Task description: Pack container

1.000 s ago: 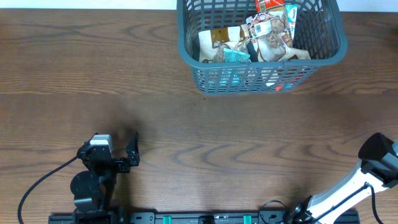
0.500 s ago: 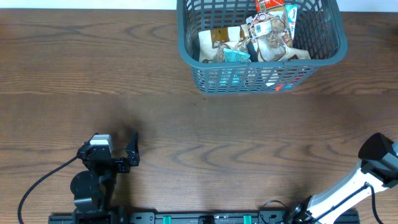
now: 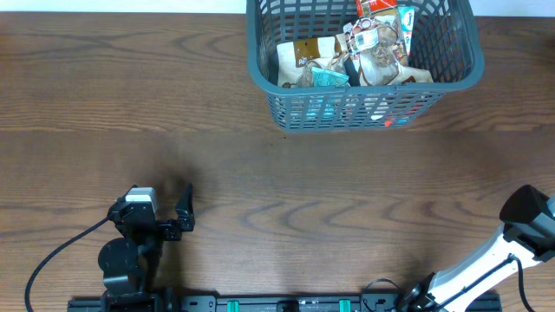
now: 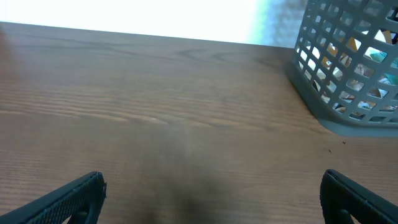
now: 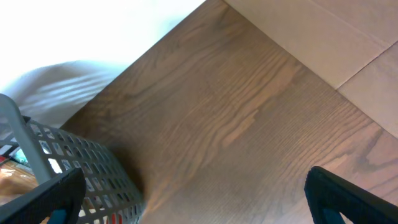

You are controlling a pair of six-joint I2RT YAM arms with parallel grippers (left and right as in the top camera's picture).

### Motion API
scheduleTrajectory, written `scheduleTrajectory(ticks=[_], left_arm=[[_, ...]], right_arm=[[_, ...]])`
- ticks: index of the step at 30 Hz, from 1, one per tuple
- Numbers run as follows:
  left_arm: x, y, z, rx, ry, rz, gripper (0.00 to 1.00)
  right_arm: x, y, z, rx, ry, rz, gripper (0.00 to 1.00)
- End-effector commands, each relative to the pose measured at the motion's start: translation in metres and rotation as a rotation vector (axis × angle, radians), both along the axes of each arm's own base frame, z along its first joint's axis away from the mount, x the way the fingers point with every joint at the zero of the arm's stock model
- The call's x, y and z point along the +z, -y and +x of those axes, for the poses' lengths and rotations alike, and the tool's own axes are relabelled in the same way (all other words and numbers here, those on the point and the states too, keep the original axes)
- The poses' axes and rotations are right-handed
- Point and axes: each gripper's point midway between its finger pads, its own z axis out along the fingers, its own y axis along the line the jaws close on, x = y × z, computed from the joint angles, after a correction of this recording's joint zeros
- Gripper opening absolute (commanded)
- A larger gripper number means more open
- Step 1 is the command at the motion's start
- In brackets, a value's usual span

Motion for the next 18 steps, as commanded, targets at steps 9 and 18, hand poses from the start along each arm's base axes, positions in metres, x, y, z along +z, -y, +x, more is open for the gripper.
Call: scheduleTrajectory(ticks=[9,18], left_arm=[[-0.01,0.0,0.0,-0.005,-0.021,0.013,0.99],[-0.01,0.0,0.0,-0.005,-0.021,0.013,0.99]], right_arm=[[0.016,-0.007,-0.007,-0.001,0.035,-0.016,0.99],[0.072,-0.047,-0.03,0.024,0.127,-0.139,0.99]])
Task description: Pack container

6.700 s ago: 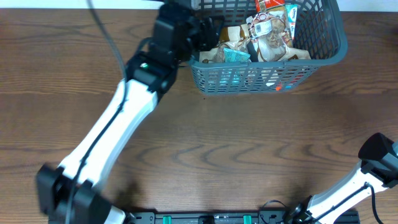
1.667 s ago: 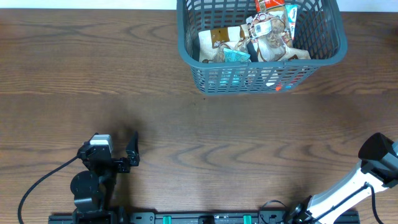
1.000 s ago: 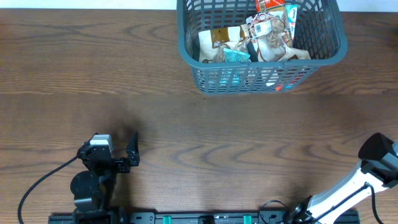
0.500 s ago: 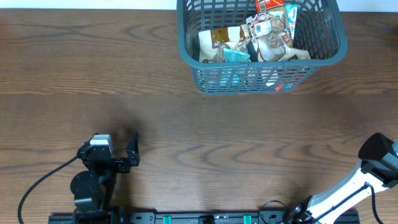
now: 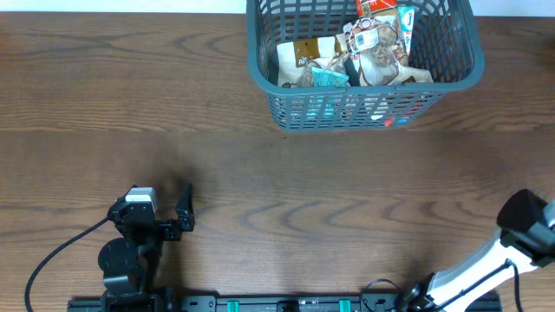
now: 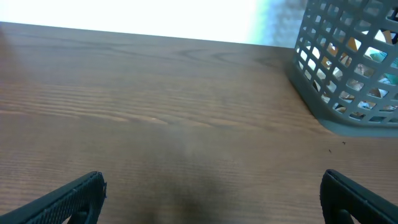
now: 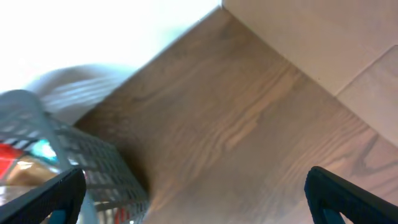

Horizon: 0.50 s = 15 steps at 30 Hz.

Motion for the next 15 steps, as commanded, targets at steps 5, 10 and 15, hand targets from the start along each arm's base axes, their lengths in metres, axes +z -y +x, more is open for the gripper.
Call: scheduleTrajectory(ticks=[5,10,15], left_arm=[[-0.01,0.0,0.0,-0.005,-0.021,0.013,0.99],[-0.01,0.0,0.0,-0.005,-0.021,0.013,0.99],[-0.01,0.0,0.0,-0.005,-0.021,0.013,0.99]], right_arm=[[0.072,-0.059,-0.008,0.09,0.18,-0.141,0.99],[0.088,-0.09,0.016,0.183,0.279,-0.179,0.99],[0.084,-0.125,0.017,0.264,0.337,-0.19,0.99]])
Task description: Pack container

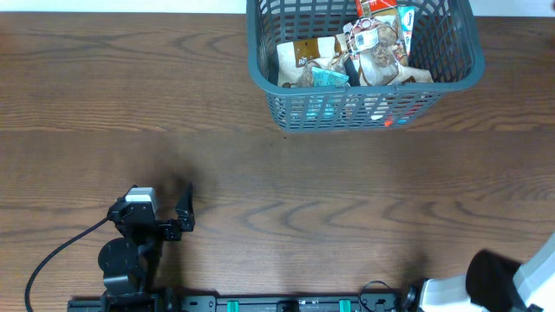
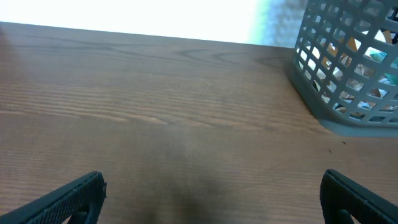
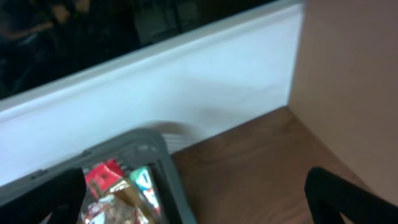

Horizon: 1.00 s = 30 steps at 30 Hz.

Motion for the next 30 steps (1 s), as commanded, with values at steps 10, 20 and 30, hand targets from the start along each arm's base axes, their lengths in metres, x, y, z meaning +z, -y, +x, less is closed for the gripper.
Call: scheduleTrajectory(ticks=[10,20,30], left_arm=[[-0.01,0.0,0.0,-0.005,-0.021,0.013,0.99],[-0.01,0.0,0.0,-0.005,-0.021,0.013,0.98],[-0.01,0.0,0.0,-0.005,-0.021,0.013,0.98]], right_arm=[[-0.038,-0.082,-0.061,0.166,0.078,0.007,0.99],[-0.078,-0.103,-0.13,0.18,0.19,0.076,0.99],[-0.125,-0.118,-0.158,0.253,0.394,-0.046,0.99]])
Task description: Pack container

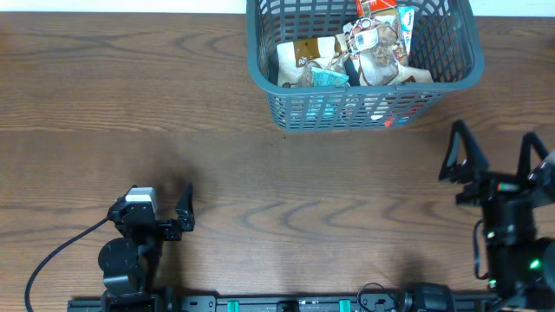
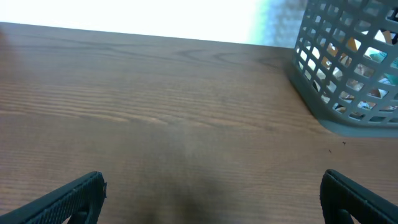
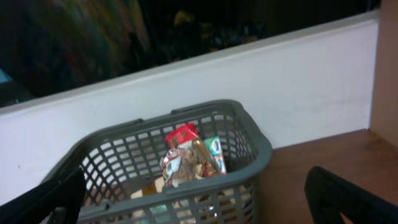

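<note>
A grey plastic basket (image 1: 260, 61) stands at the table's far edge, right of centre, holding several snack packets (image 1: 368, 48). It also shows in the right wrist view (image 3: 255, 146) and at the right of the left wrist view (image 2: 311, 93). My left gripper (image 1: 184, 211) rests open near the front left, nothing between its fingers (image 2: 74, 196). My right gripper (image 1: 492, 154) stands open at the right, in front of the basket and facing it, empty.
Bare brown wood (image 1: 260, 173) stretches between the grippers and the basket. A white wall and a dark window (image 3: 124, 37) lie behind the basket. The arm bases and a rail sit along the front edge (image 1: 286, 303).
My right arm has swung from the front right corner up to the right side, its open gripper now facing the basket. The left arm and the basket have not moved.
The right arm lay at the front right edge, its camera on the table's corner and floor. It then drew lower into the corner, the view tilting up toward the wall. Now it stands upright facing the basket. The left gripper stayed open and still throughout.
</note>
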You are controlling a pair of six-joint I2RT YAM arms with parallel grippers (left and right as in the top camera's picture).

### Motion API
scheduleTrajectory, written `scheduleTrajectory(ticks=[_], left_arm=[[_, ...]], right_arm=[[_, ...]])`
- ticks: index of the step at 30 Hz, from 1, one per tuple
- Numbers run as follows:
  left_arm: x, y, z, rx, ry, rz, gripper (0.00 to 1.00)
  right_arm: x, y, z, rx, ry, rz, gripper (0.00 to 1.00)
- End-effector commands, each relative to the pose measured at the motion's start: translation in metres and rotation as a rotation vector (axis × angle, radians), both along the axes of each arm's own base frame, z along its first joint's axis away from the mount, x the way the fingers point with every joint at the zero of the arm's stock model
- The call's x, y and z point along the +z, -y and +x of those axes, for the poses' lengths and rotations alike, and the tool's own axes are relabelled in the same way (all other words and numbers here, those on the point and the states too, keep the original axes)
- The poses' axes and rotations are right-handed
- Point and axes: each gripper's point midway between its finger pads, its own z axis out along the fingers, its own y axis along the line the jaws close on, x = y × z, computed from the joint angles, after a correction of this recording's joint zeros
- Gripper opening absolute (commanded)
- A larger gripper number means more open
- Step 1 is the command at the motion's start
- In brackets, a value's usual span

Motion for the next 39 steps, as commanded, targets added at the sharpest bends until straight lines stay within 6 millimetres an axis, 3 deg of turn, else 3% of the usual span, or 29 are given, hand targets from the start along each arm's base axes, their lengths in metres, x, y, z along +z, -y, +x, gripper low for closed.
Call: scheduleTrajectory(ticks=[1,9,17,33,39], left_arm=[[-0.01,0.0,0.0,-0.005,-0.021,0.013,0.99],[-0.01,0.0,0.0,-0.005,-0.021,0.013,0.99],[-0.01,0.0,0.0,-0.005,-0.021,0.013,0.99],[-0.01,0.0,0.0,-0.005,-0.021,0.013,0.99],[-0.01,0.0,0.0,-0.005,-0.021,0.013,0.99]], right_arm=[[-0.024,-0.005,-0.001,0.02,0.016,-0.046,0.99],[-0.052,-0.013,-0.008,0.033,0.14,-0.202,0.99],[-0.094,-0.009,-0.01,0.006,0.142,-0.212,0.99],[-0.101,-0.009,-0.01,-0.002,0.22,-0.214,0.99],[-0.134,-0.009,0.001,0.007,0.152,-0.206,0.99]])
